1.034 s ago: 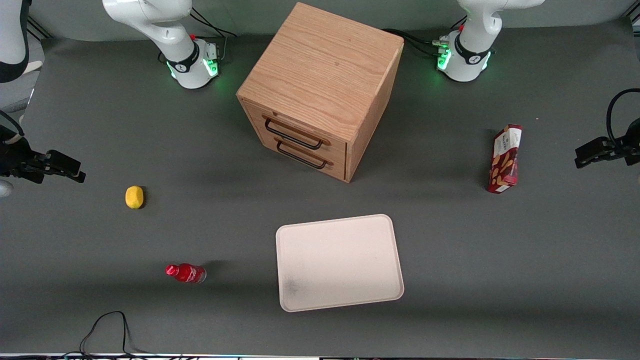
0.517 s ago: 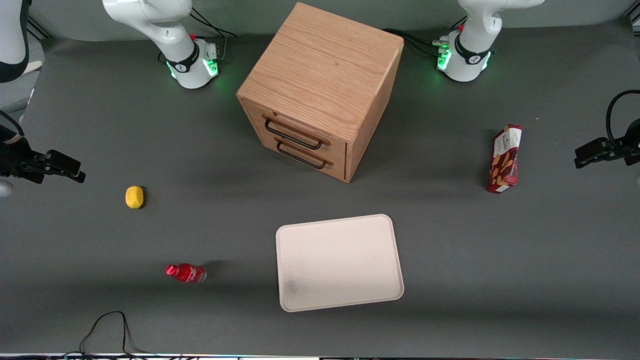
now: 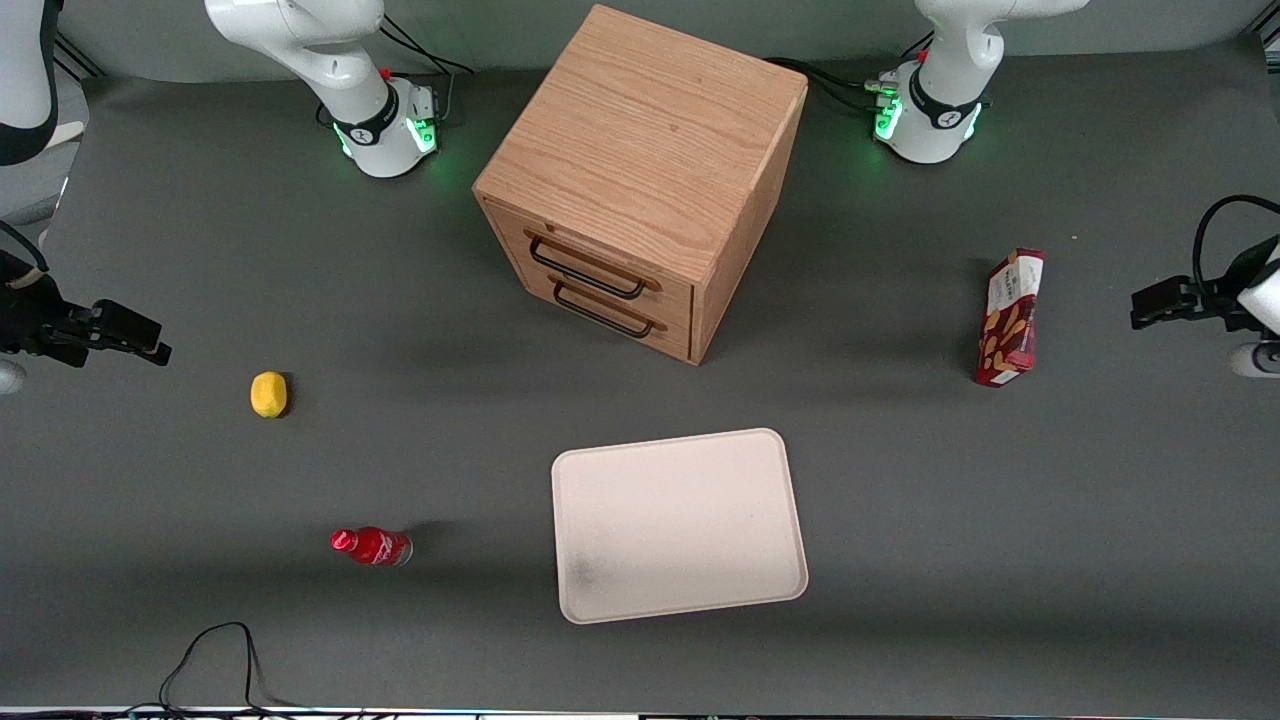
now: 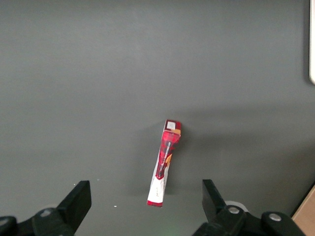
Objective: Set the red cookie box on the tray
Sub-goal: 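Move the left gripper over the red shortbread box and lower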
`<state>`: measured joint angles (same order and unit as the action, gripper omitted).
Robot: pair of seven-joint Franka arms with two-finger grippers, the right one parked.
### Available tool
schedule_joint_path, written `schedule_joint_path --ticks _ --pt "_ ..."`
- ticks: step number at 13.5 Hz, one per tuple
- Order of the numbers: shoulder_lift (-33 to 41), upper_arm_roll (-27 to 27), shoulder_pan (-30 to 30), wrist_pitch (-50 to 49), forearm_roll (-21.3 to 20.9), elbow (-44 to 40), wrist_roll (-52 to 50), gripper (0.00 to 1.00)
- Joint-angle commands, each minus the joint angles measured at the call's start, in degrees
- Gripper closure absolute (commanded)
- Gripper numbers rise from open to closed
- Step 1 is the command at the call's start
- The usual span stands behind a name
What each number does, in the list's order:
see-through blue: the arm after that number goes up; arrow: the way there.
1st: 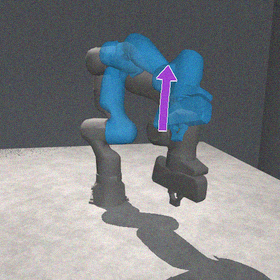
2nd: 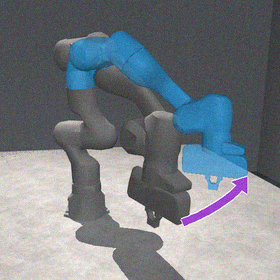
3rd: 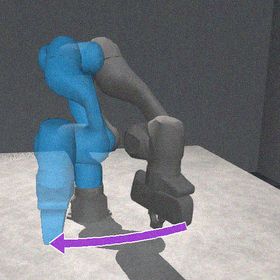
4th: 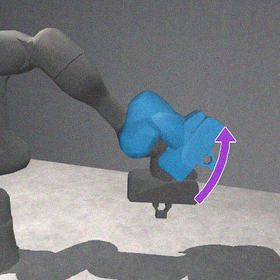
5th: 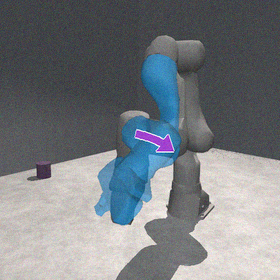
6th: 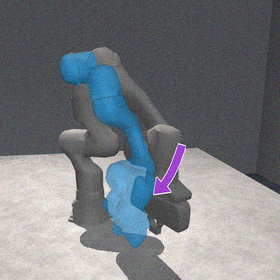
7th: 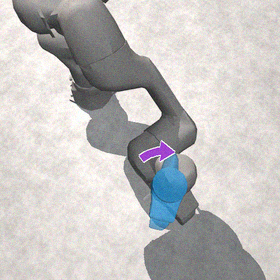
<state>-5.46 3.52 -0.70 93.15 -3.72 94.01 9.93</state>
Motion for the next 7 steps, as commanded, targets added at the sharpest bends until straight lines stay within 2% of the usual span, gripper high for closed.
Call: schedule_joint_path --ticks 1,7 --pt "5.18 0.08 -1.93 3.96 0.9 8.18 6.41 0.0" --pt "17.4 0.08 -2.64 0.9 0.9 16.81 10.11 0.0"
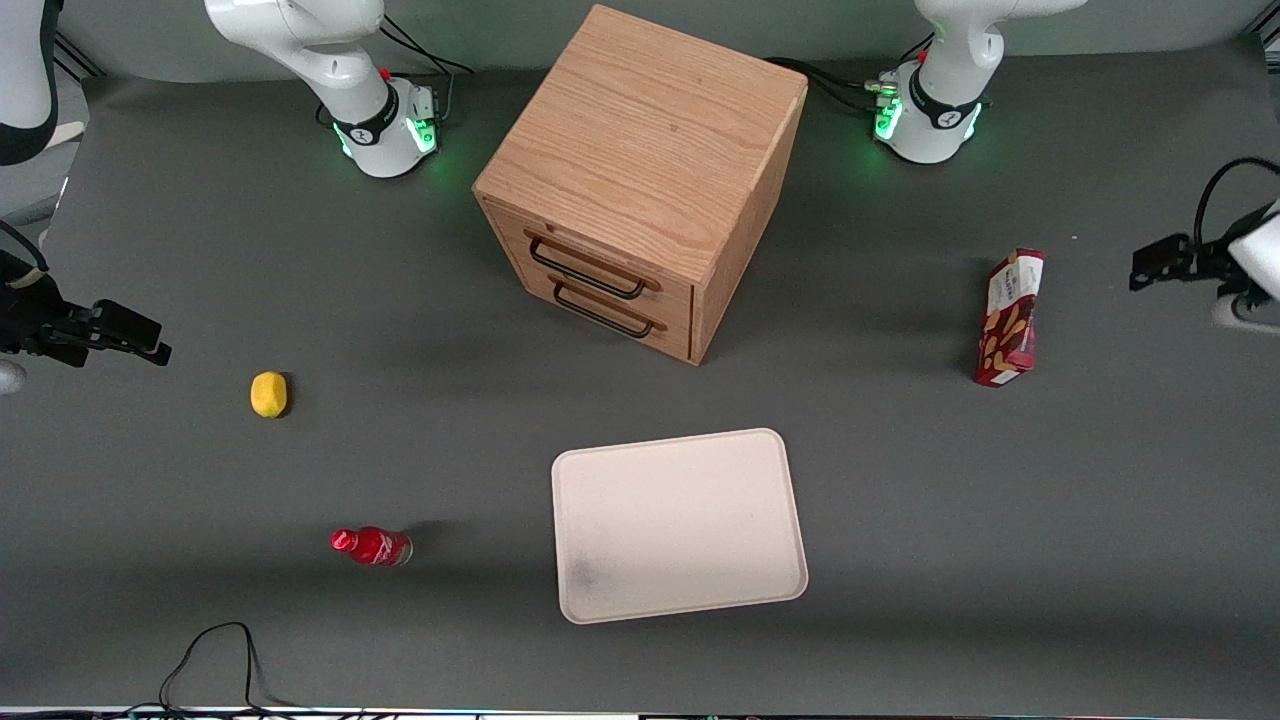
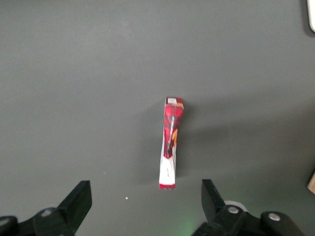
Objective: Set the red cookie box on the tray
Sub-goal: 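Move the left gripper over the red shortbread box and lower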
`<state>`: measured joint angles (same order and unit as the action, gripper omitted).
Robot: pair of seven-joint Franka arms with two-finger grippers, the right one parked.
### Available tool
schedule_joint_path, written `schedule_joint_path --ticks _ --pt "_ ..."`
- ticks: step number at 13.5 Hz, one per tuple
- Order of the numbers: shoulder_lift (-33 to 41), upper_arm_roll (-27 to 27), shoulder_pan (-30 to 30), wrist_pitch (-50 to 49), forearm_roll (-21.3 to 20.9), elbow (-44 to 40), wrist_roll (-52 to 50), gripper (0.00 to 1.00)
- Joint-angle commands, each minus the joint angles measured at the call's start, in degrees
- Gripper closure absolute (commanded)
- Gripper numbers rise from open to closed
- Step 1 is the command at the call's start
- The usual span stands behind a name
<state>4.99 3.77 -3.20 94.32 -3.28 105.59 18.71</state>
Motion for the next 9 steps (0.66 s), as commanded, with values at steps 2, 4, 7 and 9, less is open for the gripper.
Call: schedule_joint_path --ticks 2,4,7,9 --pt "8.1 -0.17 -0.14 -1.16 0.47 5.41 1.33 0.0" --pt "8.01 -0.08 -0.23 -0.72 0.47 5.94 2.99 0.0" --pt "8.01 0.01 -0.58 3.04 0.21 9.17 4.32 0.0" --pt "7.84 0.36 -0.58 8.13 0.2 13.48 5.19 0.0"
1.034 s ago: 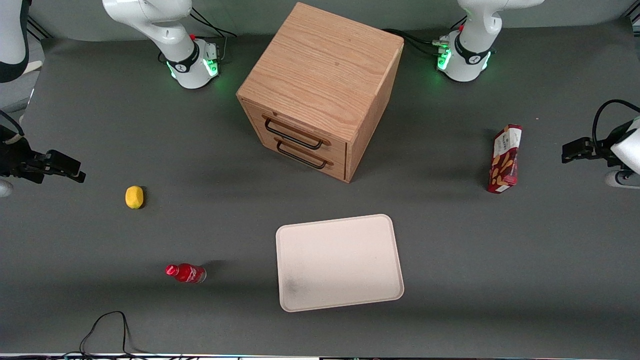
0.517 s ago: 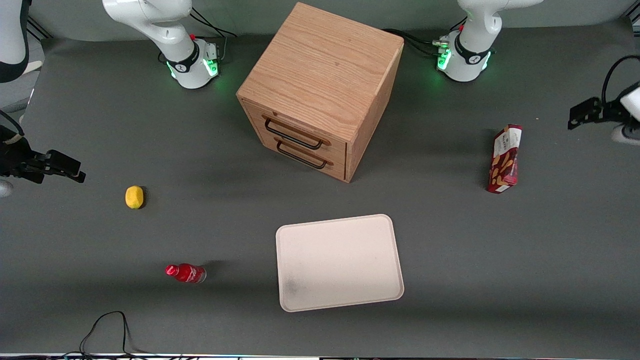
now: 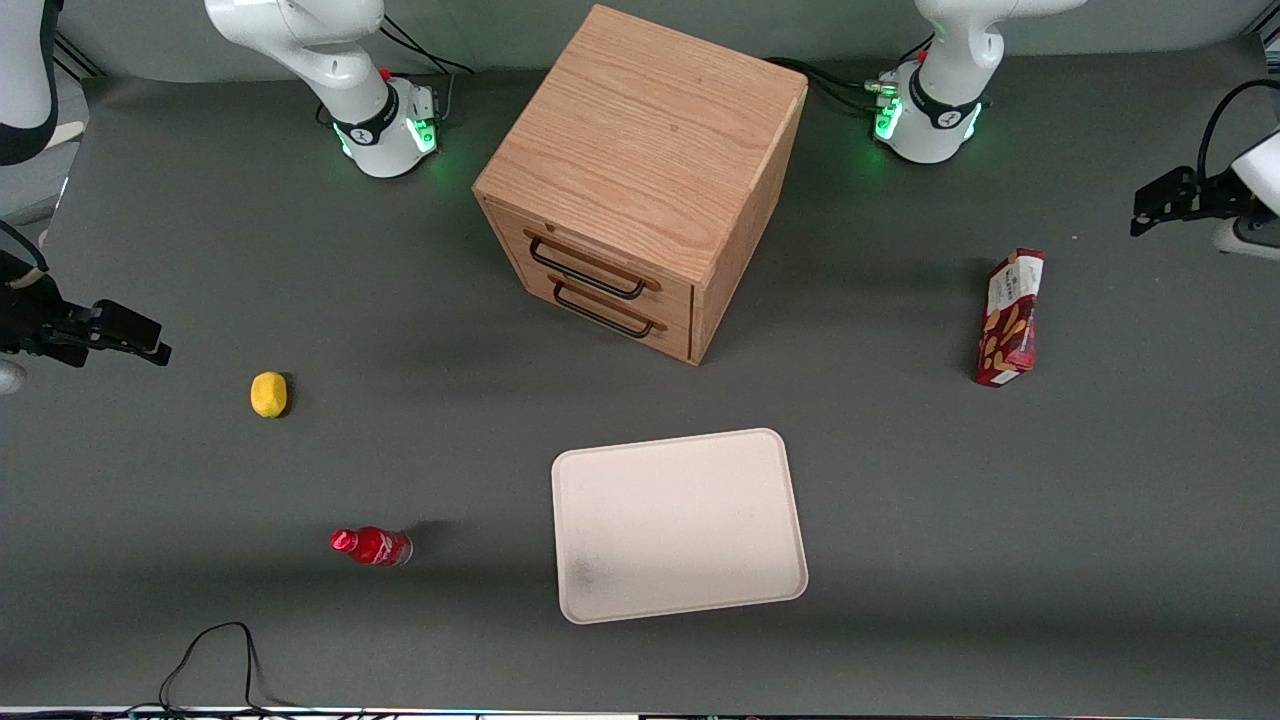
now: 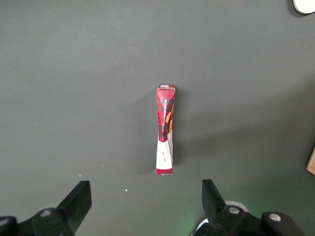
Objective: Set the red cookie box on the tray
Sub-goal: 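Move the left gripper over the red shortbread box and lower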
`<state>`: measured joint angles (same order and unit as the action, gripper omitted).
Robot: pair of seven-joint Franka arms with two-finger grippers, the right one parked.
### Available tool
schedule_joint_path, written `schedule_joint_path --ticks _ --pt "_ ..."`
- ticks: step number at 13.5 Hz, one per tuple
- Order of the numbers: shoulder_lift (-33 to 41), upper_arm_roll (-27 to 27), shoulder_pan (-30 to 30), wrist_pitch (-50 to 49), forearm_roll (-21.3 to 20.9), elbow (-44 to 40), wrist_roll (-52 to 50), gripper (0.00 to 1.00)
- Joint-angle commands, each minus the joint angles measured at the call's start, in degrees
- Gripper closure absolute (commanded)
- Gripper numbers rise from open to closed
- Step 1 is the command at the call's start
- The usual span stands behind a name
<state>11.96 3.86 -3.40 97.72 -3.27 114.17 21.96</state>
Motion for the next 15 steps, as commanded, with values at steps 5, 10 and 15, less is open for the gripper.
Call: schedule_joint_path --ticks 5,10,15 --pt "-2.54 0.27 -0.46 20.29 0.19 15.36 1.94 0.01" --pt "-8.09 0.19 -1.96 32.16 0.19 21.78 2.12 0.01" --pt "-8.18 0.19 -1.87 42.0 0.19 31.62 2.03 0.01"
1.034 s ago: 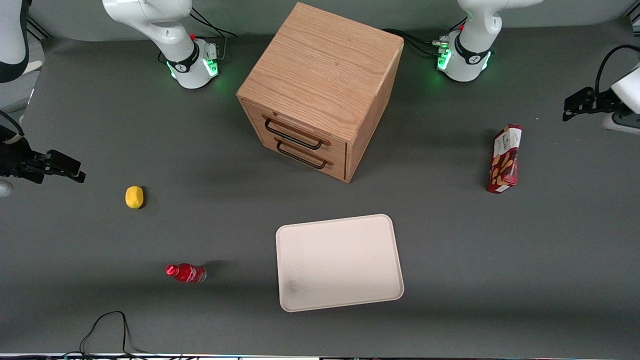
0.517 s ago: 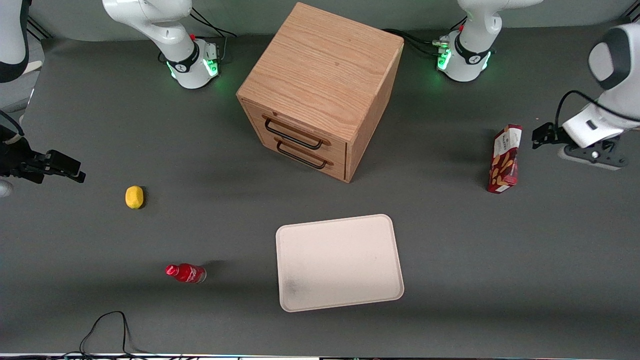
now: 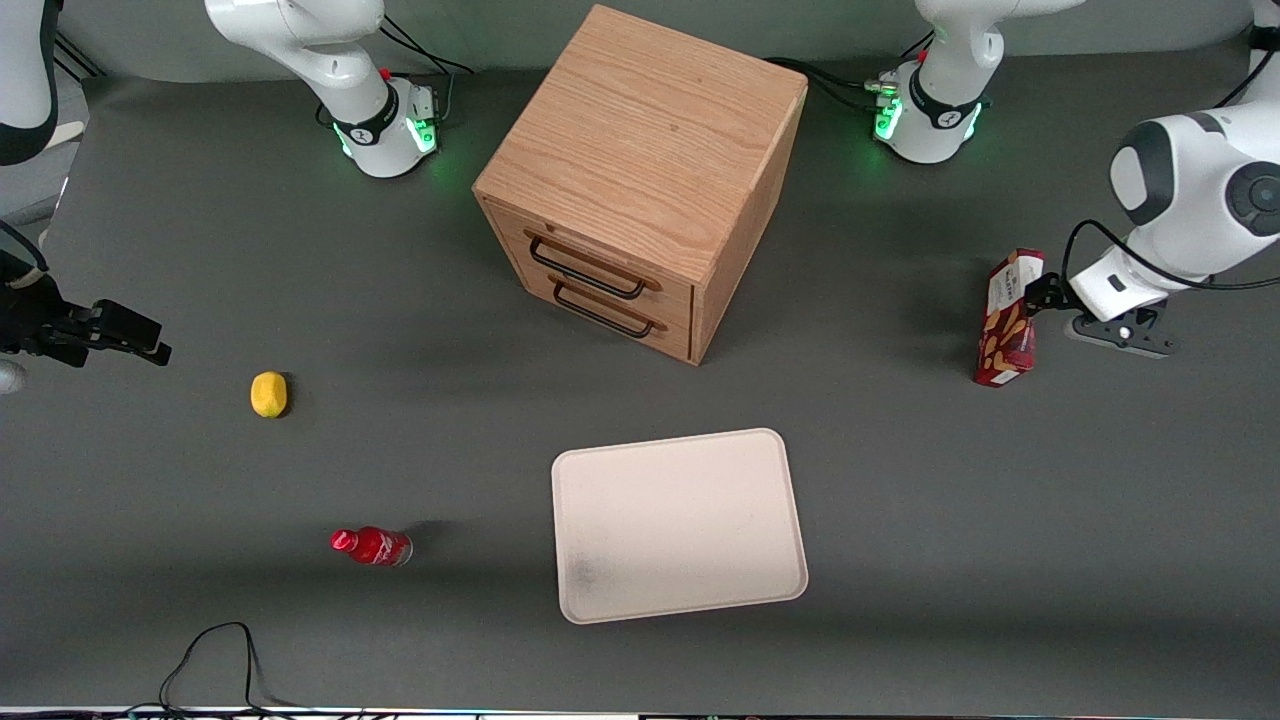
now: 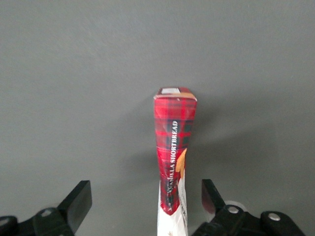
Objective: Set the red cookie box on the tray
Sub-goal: 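Close the left gripper on the box end and lift it upright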
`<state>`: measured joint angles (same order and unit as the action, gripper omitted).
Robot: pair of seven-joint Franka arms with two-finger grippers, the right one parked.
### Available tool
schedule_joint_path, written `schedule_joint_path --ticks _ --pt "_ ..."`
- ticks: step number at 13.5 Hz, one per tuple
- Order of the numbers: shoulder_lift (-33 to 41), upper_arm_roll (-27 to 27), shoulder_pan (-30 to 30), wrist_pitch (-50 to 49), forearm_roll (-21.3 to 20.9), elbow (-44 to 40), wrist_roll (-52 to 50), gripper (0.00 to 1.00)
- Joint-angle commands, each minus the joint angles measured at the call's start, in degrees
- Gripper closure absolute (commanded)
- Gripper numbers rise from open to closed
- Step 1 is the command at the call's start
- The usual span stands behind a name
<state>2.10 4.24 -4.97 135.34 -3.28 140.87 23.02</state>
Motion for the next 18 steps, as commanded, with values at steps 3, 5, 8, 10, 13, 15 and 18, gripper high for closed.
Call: schedule_joint_path --ticks 3,5,8,10,13,15,18 --pt "-0.85 -0.28 -0.13 10.8 0.2 8.01 0.8 0.01" --pt "-2.35 -0.37 0.39 12.84 0.29 8.54 0.36 0.01" --pt "-4.29 -0.37 0.31 15.29 0.29 8.54 0.54 0.08" --pt "-4.56 -0.37 0.31 15.74 0.29 8.54 0.54 0.27" --pt "-4.56 -0.37 0.22 15.66 0.46 8.63 0.54 1.0" --pt "-4.38 -0.37 0.05 15.74 0.46 8.89 0.54 1.0" --pt "-3.86 -0.46 -0.13 15.31 0.46 8.98 0.8 1.0"
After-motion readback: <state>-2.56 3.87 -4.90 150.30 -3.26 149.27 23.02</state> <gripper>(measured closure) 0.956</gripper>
